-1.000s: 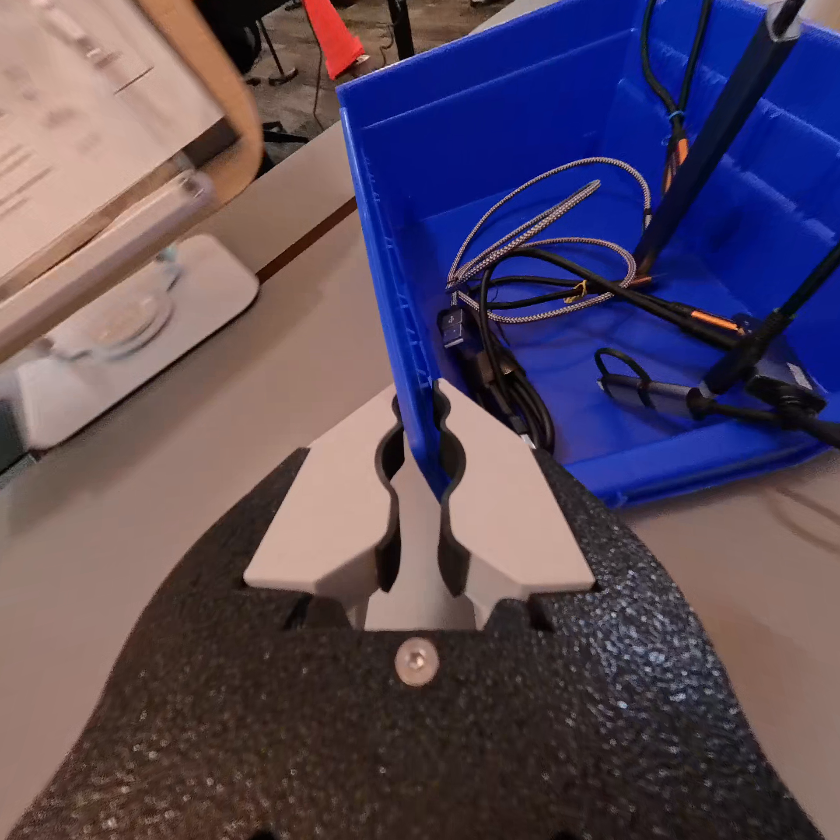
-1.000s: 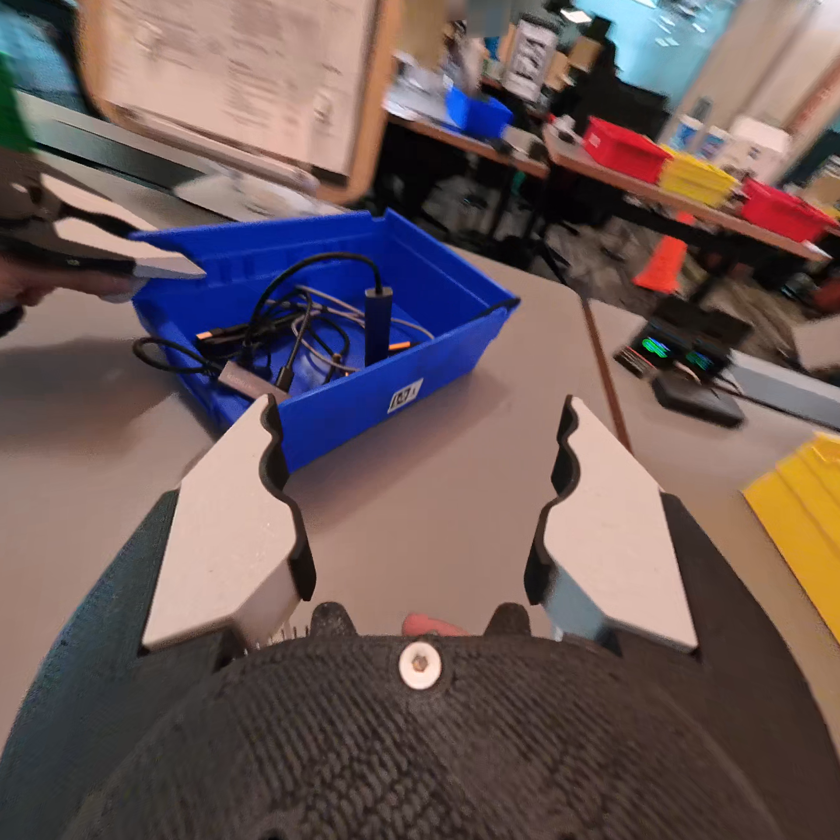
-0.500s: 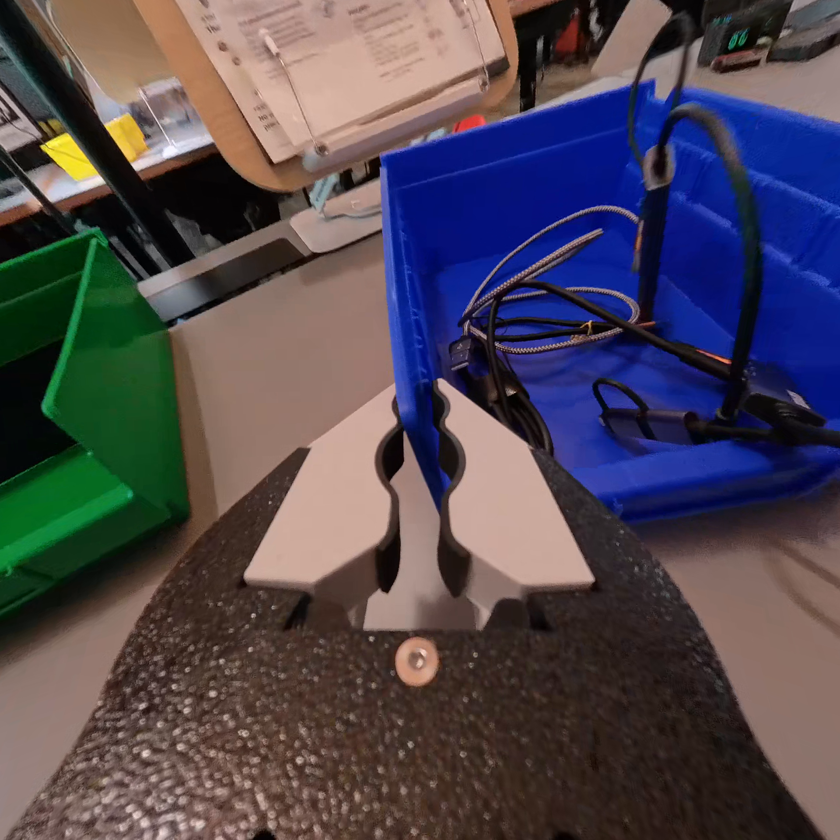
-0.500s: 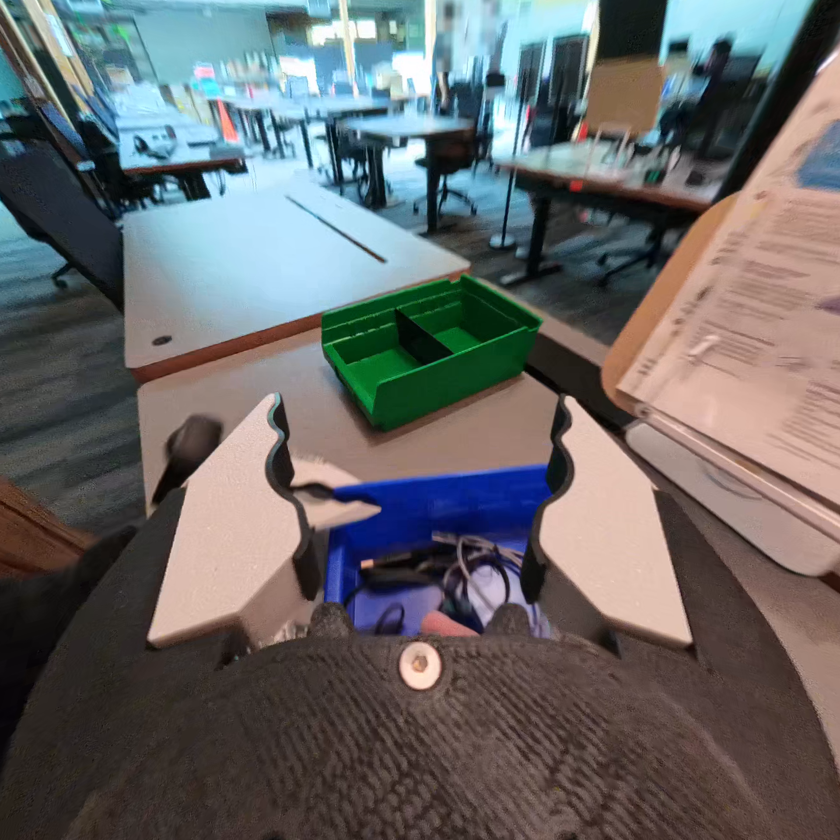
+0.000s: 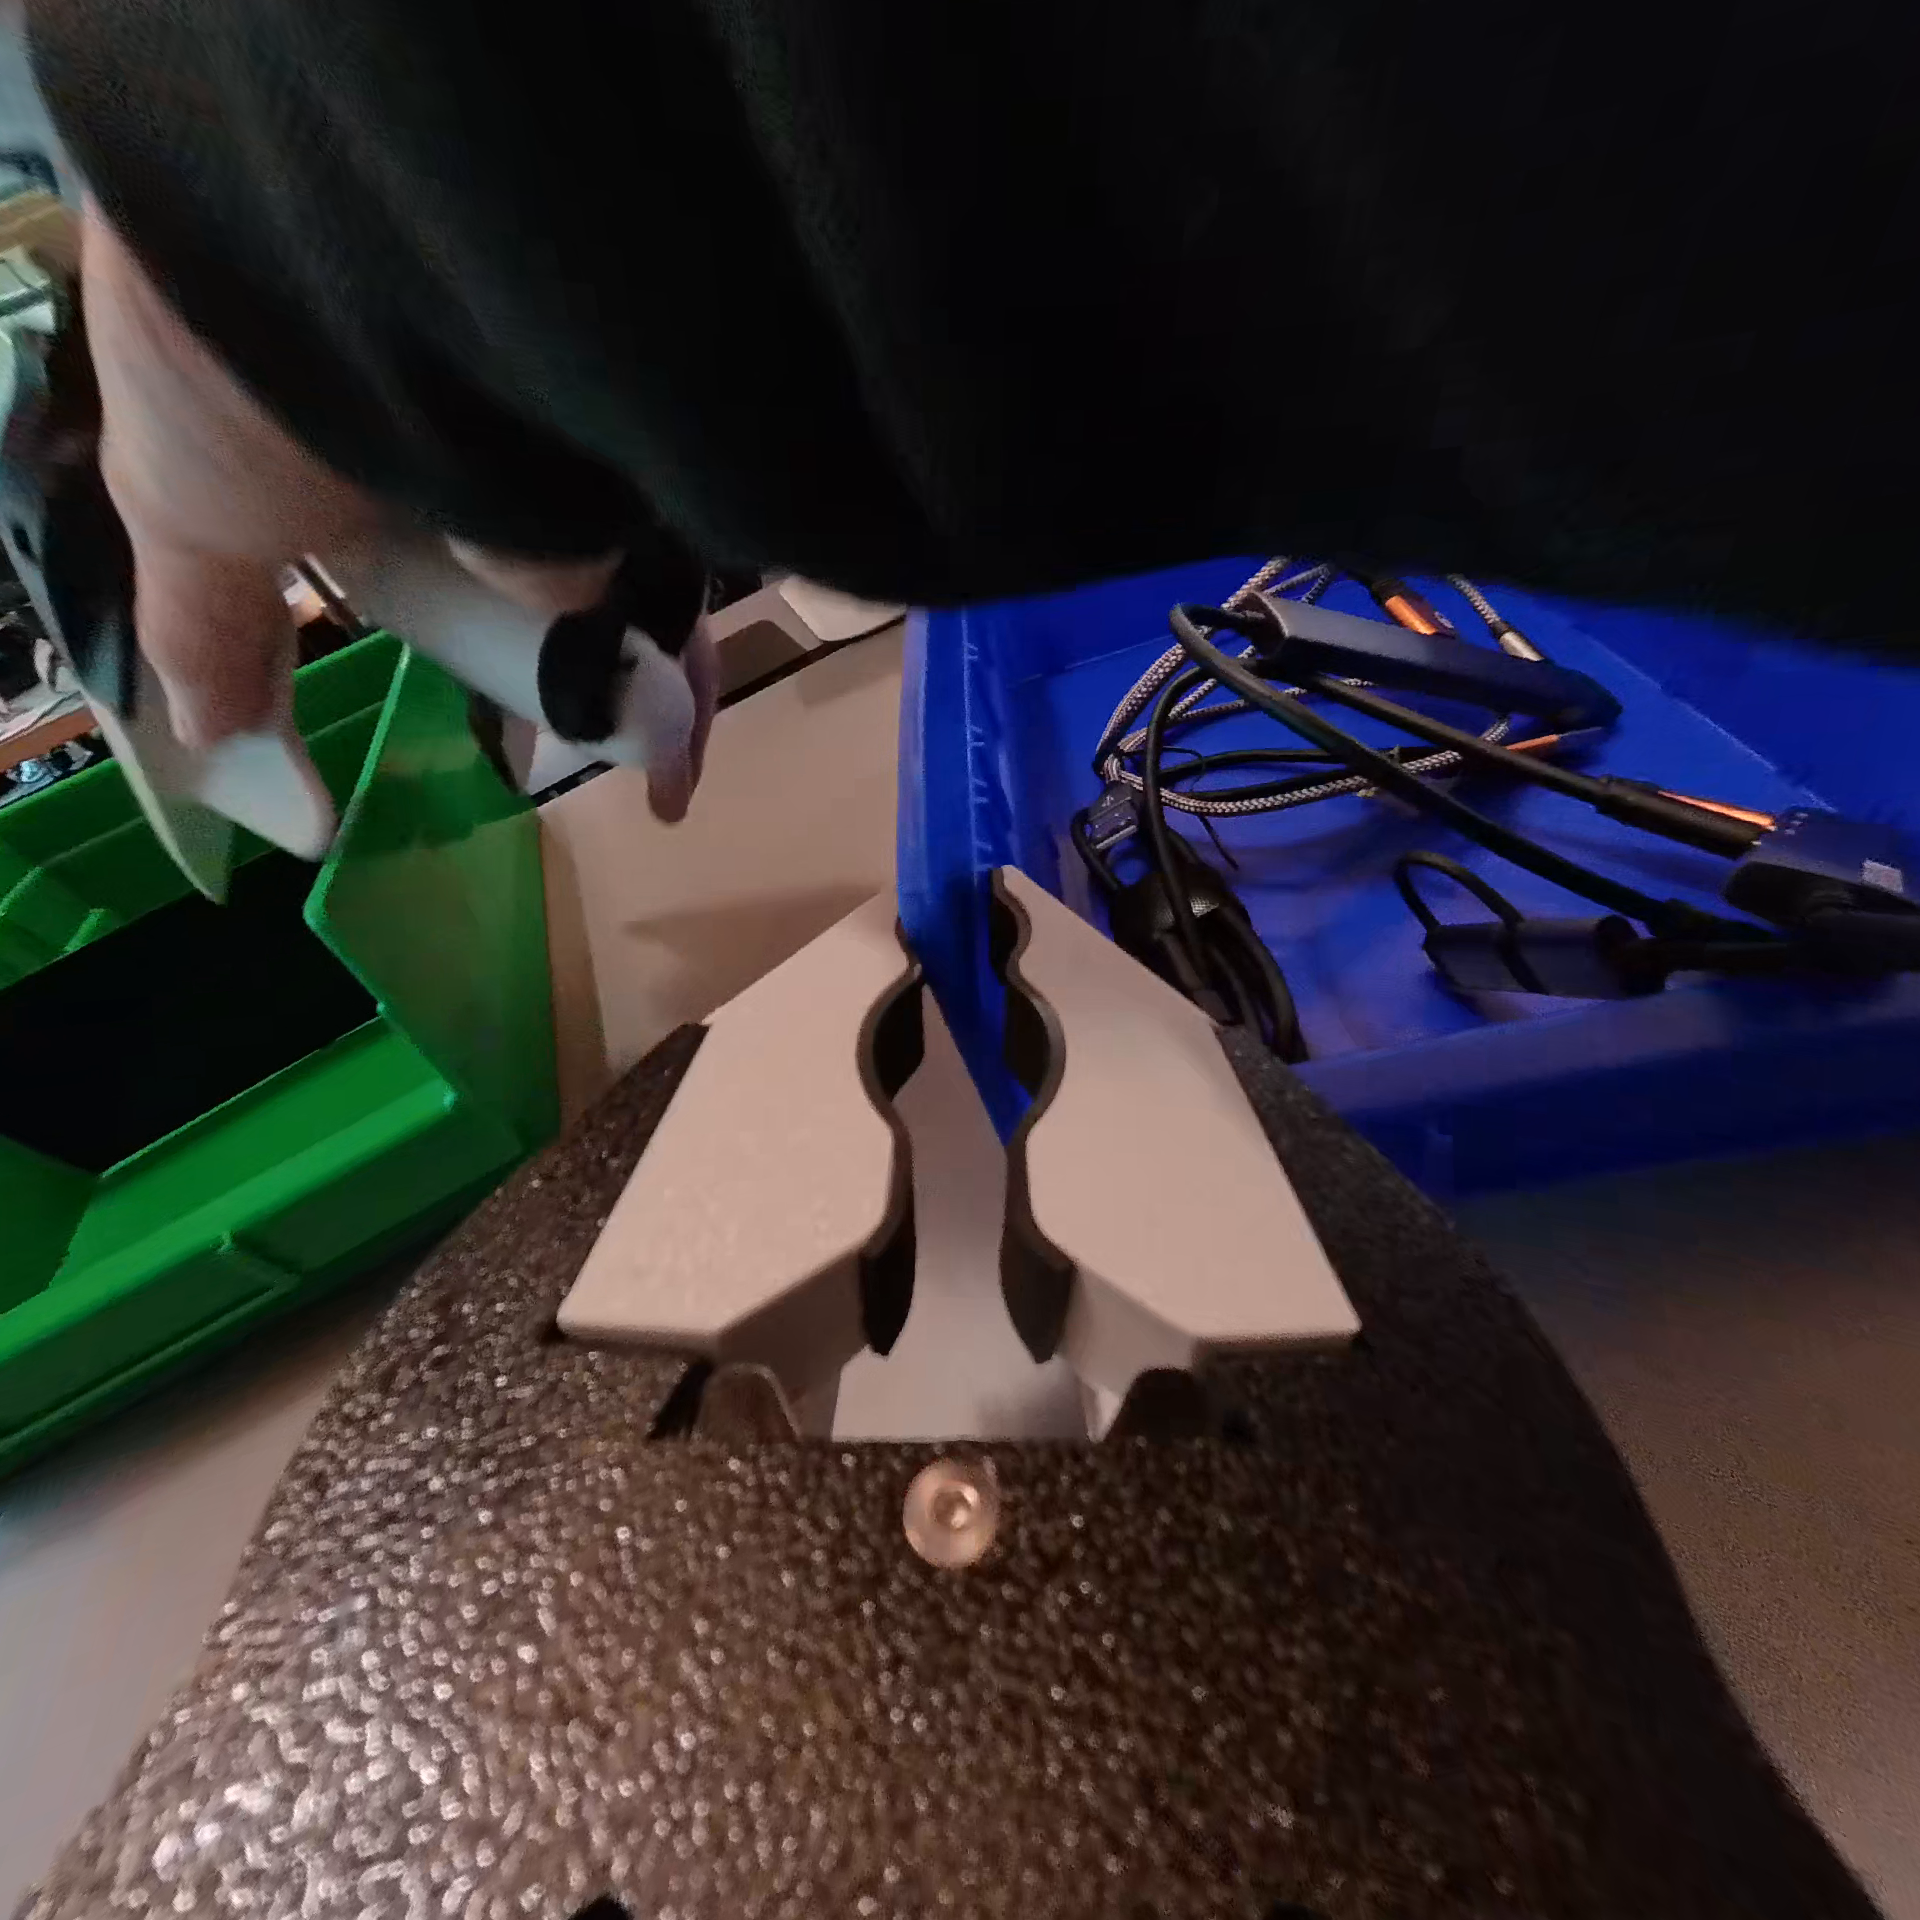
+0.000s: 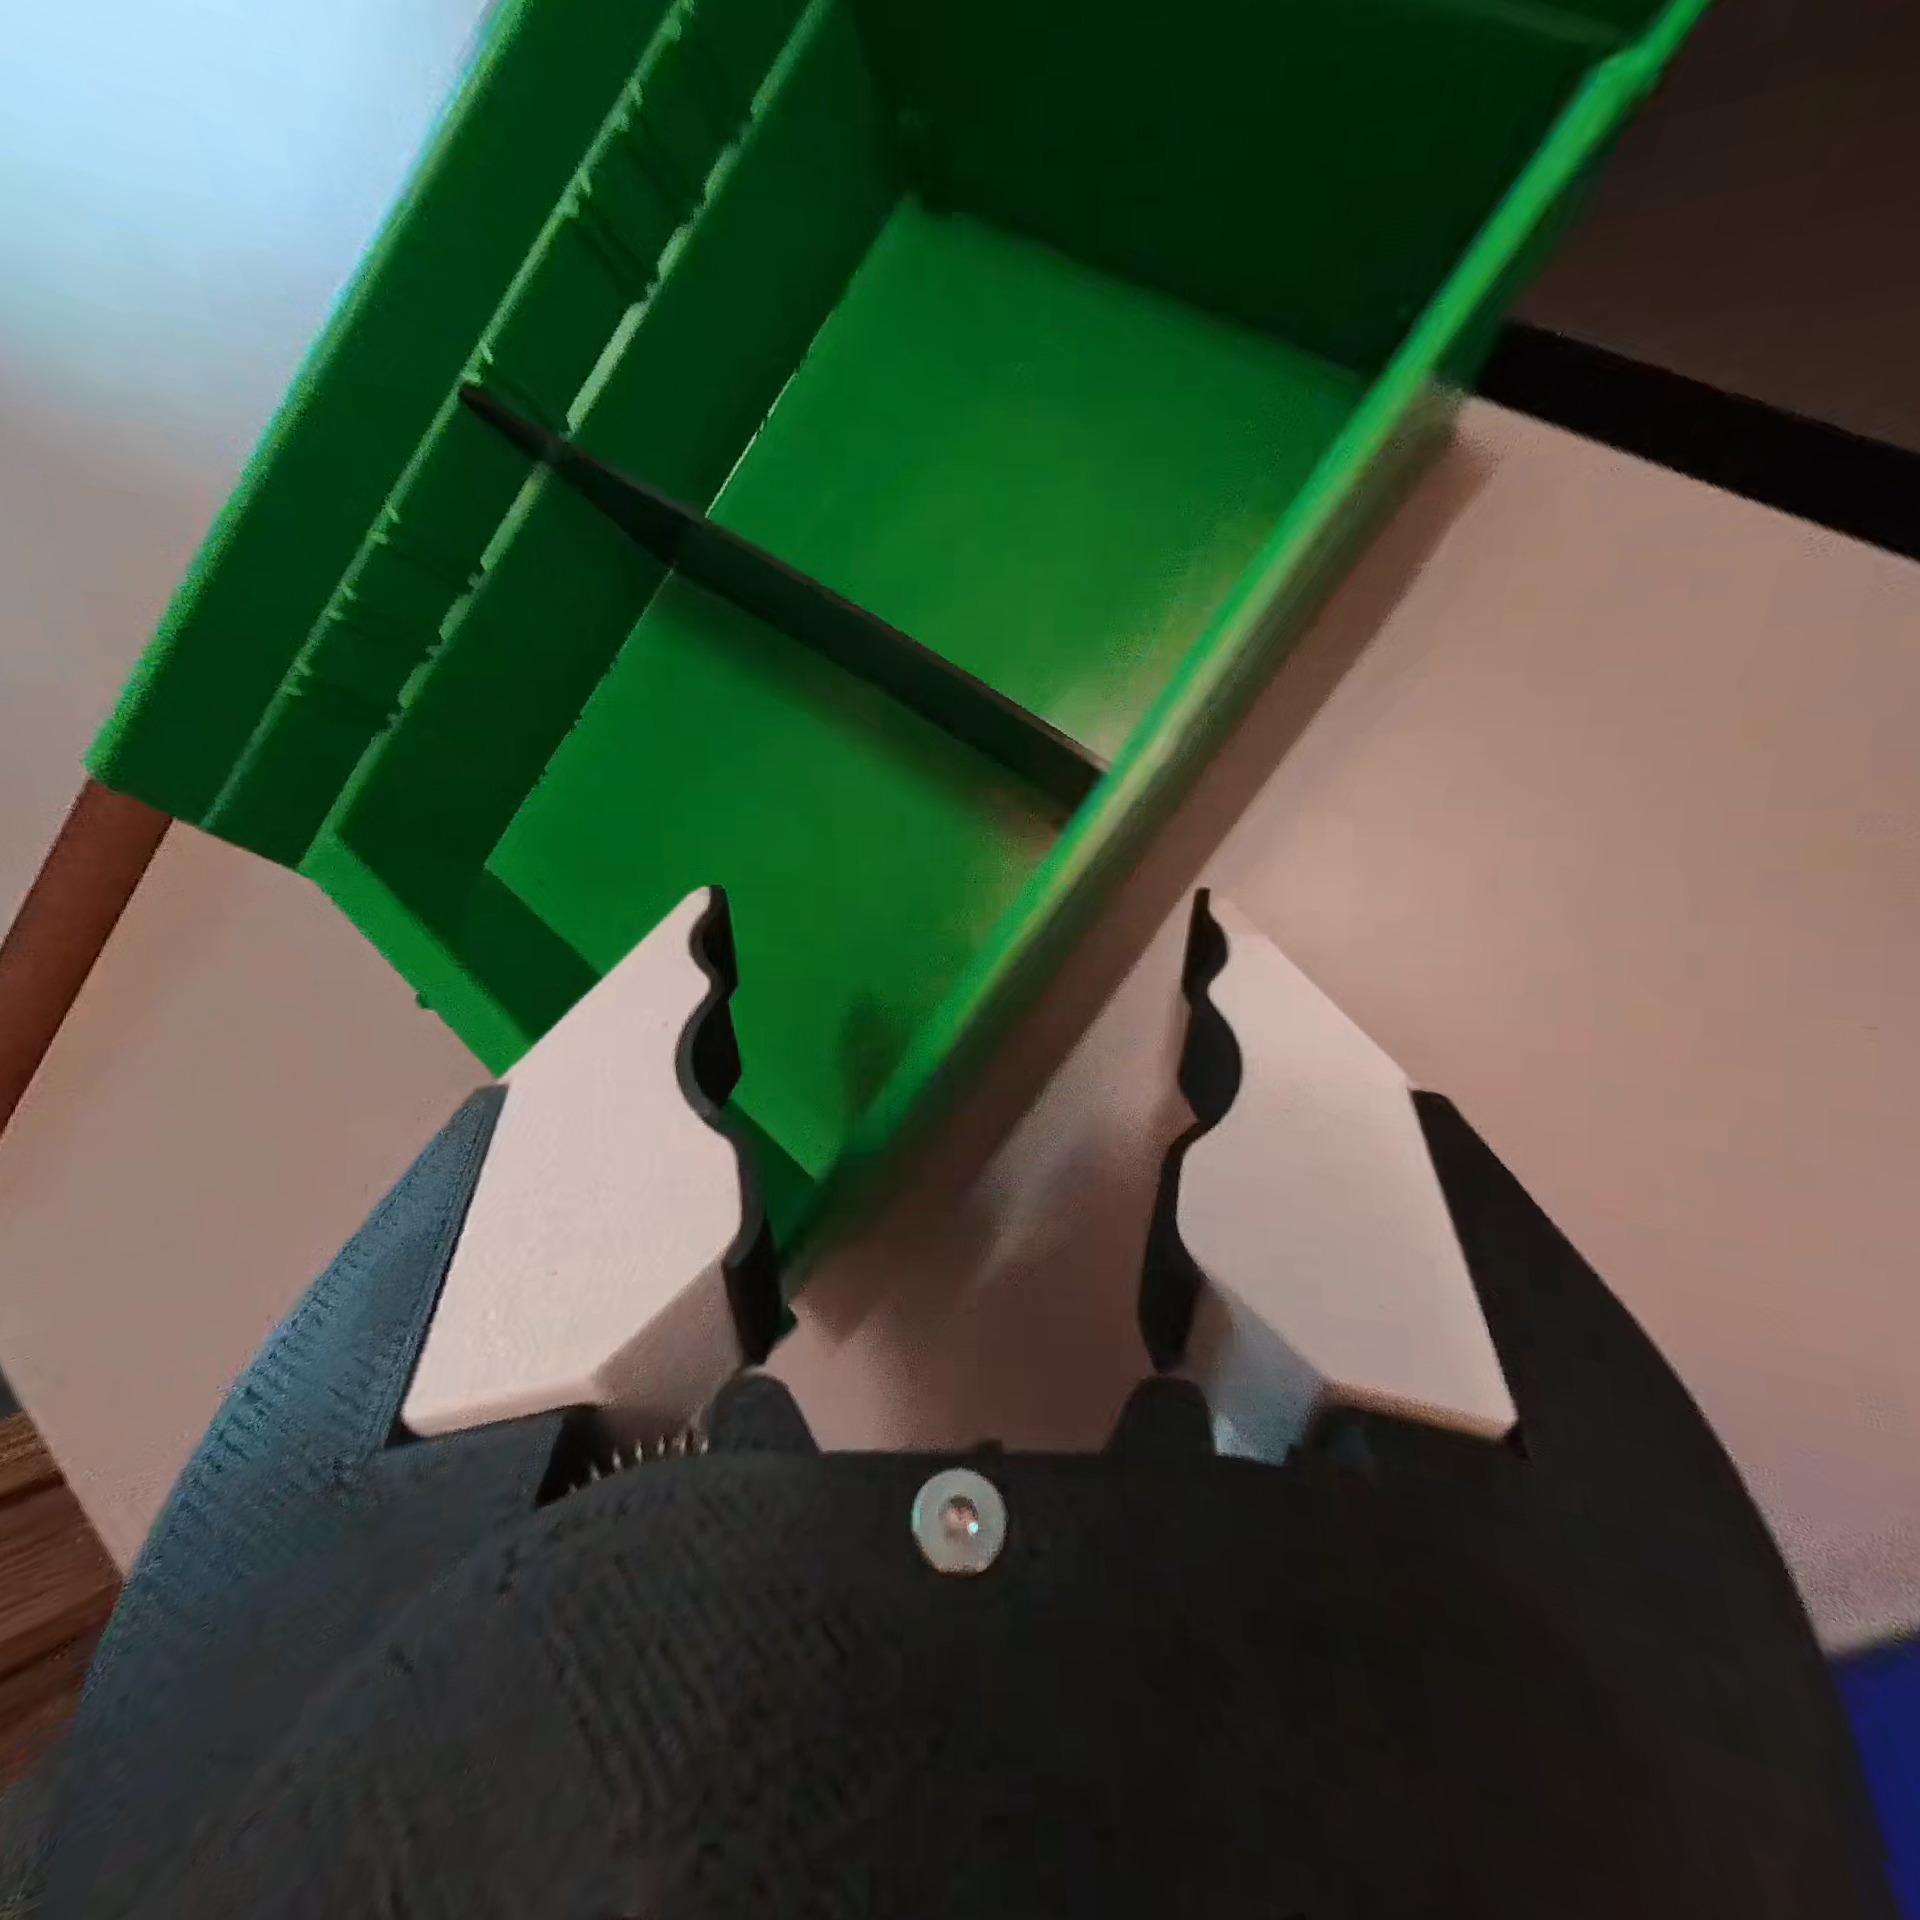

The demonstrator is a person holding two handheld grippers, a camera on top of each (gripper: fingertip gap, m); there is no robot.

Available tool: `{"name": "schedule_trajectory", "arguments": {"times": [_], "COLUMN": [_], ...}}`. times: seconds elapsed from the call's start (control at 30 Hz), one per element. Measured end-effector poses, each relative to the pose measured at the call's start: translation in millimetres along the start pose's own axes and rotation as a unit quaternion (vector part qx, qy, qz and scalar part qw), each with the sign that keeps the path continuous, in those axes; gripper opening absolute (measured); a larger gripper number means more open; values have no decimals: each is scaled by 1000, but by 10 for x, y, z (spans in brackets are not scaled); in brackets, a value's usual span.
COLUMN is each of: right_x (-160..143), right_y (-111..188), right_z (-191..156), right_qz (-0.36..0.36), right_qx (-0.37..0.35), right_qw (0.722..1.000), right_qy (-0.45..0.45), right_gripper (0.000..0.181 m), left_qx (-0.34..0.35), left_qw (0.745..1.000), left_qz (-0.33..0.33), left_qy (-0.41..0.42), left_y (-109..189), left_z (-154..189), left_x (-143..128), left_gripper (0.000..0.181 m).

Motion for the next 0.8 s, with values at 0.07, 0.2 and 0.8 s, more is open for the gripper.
{"name": "schedule_trajectory", "arguments": {"times": [0.07, 0.2, 0.8], "right_x": [-59, 19, 922], "right_y": [-191, -347, 2897], "right_z": [-34, 192, 732], "right_qz": [-23, 2, 201], "right_qx": [-12, -112, -34], "right_qw": [1000, 992, 960], "right_qy": [4, 54, 191], "right_gripper": [71, 35, 3], "left_qx": [8, 9, 43], "left_qw": [1000, 1000, 999], "left_qz": [-2, -2, -17], "left_qy": [1, 5, 17], "left_y": [12, 13, 287], "left_z": [-32, -46, -407], "left_x": [-12, -16, -253], "left_gripper": [6, 5, 5]}}
Point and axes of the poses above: each gripper's, where its closed fingertips meet, y back along the fingers, x out of its top, z = x × y across the jaws, the point moved 1 cm from there along y, back along the fingers, and after that the axes turned 10 degrees about -y, right-handed, at the moved point
